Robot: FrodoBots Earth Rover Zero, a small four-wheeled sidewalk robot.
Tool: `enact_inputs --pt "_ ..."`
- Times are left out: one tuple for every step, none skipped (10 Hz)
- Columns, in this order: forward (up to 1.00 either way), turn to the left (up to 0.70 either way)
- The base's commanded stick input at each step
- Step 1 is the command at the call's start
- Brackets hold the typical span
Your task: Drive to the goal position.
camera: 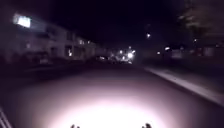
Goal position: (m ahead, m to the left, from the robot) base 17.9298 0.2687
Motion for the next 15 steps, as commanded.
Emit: enact_inputs --pt "0.7 0.0" --pt "0.7 0.0" --pt "0.7 0.0" --pt "0.7 0.0" --pt "0.7 0.0" --pt "0.7 0.0" --pt "0.7 0.0" --pt "0.7 0.0" --pt "0.7 0.0" --pt "0.7 0.0" --pt "0.7 0.0" --pt "0.7 0.0" --pt "0.7 0.0" --pt "0.7 0.0" --pt "0.7 0.0"
